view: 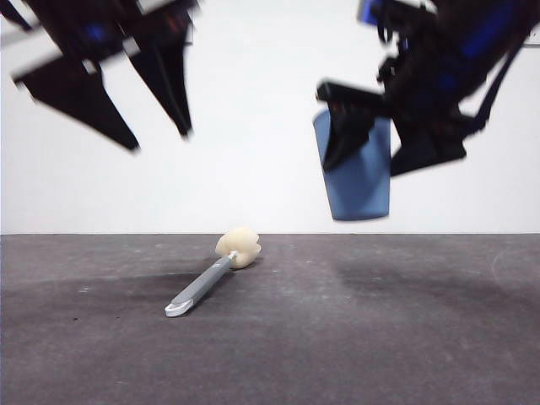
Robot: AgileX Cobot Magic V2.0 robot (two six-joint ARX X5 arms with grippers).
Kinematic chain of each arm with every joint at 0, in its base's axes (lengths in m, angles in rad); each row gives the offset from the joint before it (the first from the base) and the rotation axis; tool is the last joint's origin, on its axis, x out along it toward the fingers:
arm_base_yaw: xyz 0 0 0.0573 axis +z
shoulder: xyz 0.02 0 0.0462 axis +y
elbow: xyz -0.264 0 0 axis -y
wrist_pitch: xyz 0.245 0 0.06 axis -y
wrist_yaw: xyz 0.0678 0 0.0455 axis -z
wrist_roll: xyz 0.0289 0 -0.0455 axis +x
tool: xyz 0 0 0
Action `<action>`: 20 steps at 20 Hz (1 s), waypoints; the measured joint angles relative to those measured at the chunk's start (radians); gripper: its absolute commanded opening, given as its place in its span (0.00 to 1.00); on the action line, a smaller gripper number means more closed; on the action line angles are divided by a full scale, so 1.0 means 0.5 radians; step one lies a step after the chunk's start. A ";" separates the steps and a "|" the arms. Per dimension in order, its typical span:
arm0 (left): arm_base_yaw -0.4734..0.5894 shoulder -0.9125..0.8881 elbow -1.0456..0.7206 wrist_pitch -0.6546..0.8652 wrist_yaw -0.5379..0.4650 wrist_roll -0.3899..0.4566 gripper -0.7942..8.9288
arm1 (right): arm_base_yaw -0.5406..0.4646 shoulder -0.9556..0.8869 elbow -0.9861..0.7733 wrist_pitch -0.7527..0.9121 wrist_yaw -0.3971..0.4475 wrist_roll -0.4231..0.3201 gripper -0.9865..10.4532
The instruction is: Pick up the cup brush,pick up the cup,insert the brush into the cup,clean the cup,put the cup brush back,put the cup back to the fixed position on the table
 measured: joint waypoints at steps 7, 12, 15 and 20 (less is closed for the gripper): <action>0.000 -0.533 0.000 -0.200 -0.002 0.039 0.41 | -0.232 0.364 -0.127 0.493 -0.267 -0.130 0.08; 0.000 -0.596 0.000 -0.329 -0.010 0.040 0.41 | -0.269 0.453 -0.127 0.624 -0.276 -0.240 0.08; 0.000 -0.596 0.000 -0.330 -0.014 0.040 0.41 | -0.272 0.460 -0.140 0.624 -0.323 -0.269 0.08; 0.000 -0.596 0.000 -0.331 -0.014 0.040 0.41 | -0.272 0.461 -0.170 0.560 -0.323 -0.277 0.10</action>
